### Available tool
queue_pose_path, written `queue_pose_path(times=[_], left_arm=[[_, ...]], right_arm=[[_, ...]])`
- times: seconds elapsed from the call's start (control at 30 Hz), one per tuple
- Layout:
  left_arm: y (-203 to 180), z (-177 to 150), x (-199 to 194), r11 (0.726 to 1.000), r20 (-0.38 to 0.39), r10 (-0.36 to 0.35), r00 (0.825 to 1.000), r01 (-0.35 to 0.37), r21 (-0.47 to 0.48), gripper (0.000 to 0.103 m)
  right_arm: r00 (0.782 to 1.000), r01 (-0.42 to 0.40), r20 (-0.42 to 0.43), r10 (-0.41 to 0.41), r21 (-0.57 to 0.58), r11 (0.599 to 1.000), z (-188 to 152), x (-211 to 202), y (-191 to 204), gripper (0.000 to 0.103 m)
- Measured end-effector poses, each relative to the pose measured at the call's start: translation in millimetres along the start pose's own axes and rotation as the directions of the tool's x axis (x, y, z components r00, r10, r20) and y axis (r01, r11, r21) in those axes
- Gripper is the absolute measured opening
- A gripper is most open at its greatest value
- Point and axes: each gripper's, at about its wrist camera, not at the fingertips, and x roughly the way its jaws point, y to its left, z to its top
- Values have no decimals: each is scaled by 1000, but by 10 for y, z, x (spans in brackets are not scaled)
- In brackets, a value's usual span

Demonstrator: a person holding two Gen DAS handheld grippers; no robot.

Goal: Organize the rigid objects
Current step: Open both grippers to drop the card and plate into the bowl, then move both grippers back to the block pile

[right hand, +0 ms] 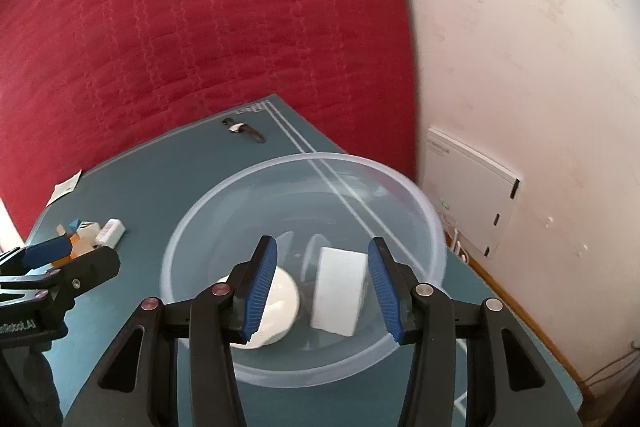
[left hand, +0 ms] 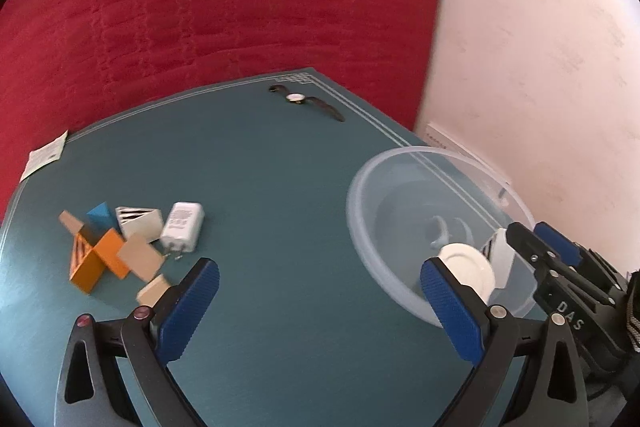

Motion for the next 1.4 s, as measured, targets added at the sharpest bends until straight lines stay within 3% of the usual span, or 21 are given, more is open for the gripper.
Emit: queue_pose_path(times=[0.37,0.47,0.83,1.1,1.27,1.4], left_arm=[[528,-100,-145,993,13,72,997,-70,-98,103],[686,-123,-162,987,14,93,996,-90,-130,102],[1279,-242,-239,953,-10,195,981,-192,-234,102],[1548,-283,-257,935,-34,272,962,-272,-228,102],[1691,-254,-232,923,-45,309,950,-311,-228,102],[1796,-229,-163,909,-57,339,939,-342,-239,102]], right_arm=[[997,-74,-7,74,-61,995,-32,-117,438,50],[995,-102,-13,101,-82,991,-50,-136,586,57],[974,-225,-43,221,-190,956,-124,-211,1208,58],[942,-332,-129,309,-243,911,-198,-129,1545,58],[904,-414,-216,369,-228,881,-257,-27,1722,58],[893,-437,-234,385,-235,868,-308,5,1817,58]])
